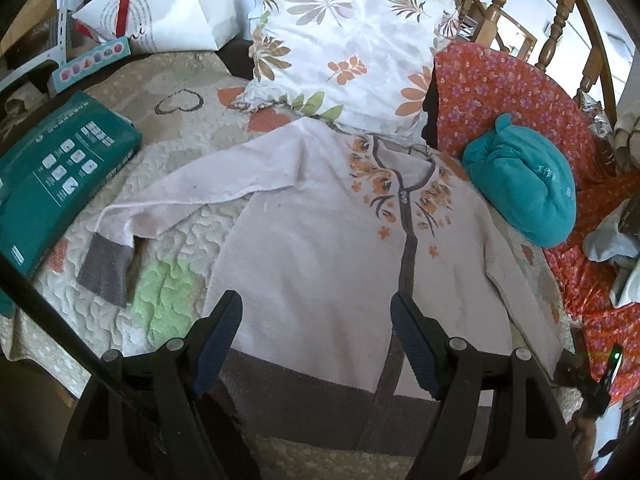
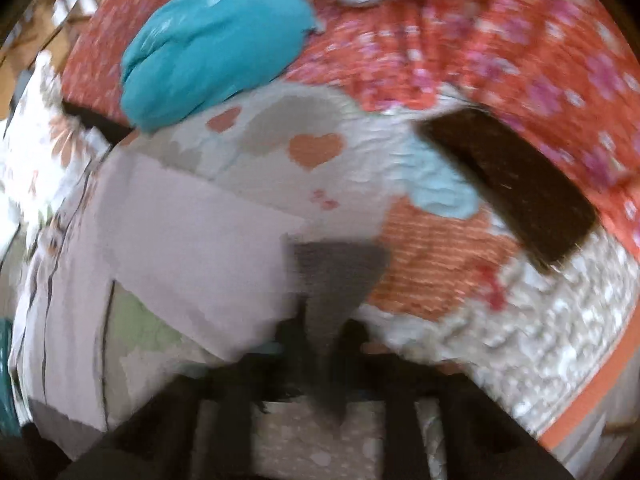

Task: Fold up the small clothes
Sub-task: 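Grasp the grey cuff of one sleeve with the right gripper and lift it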

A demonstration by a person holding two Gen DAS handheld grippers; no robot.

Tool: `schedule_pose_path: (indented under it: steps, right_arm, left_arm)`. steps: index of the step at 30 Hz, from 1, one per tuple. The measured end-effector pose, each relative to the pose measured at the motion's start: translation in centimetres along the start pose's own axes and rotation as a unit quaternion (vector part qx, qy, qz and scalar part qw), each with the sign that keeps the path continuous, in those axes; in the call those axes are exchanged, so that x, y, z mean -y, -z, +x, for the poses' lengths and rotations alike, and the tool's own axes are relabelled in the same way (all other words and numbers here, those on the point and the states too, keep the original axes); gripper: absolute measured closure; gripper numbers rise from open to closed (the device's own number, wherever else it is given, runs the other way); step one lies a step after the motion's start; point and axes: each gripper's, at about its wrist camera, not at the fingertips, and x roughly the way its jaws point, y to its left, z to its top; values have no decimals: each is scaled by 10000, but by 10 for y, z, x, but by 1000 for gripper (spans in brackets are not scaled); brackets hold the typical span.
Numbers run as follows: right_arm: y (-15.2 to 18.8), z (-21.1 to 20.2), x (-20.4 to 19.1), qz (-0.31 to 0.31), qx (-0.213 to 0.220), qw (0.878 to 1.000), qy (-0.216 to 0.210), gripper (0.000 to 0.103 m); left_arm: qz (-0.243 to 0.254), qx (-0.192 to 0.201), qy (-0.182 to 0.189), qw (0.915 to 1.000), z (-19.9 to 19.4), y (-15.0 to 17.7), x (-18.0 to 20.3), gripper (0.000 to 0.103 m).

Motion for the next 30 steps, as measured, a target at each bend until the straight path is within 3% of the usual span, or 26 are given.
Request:
schedule_pose_path:
  steps: [4,10,15,18,23,28,30]
  right_arm:
    - [-37,-30,7,-41,497,9984,250,96]
    - [-104,-76,48,633,1143,9852,1112,96]
    - [-128,-83,7,242,1194,9848,1235,96]
    - [-130,-74,-46,-135,1053,9909,829,96]
    - [-125,-45,-156,-520,560,9960,-467,96]
    - [-111,-3,-292,-1013,12,9837,-1483,96]
    - [-101,8,-340,-1254,-135,9776,-1688,96]
  left_arm:
    - [69,151,-95,9998,-12,-9,-2,28]
    - [135,324,-196,9992,-11,-22,-2,28]
    - [-60,222,108,9997,-5,-18,-9,28]
    - [-197,82,317,9993,-4,-14,-16,28]
    - [-399,117,522,9978,-14,-10,-35,28]
    - [-548,357,419,9970,-31,-13,-66,27]
    - [-641,427,336,9965,-35,-14,-82,27]
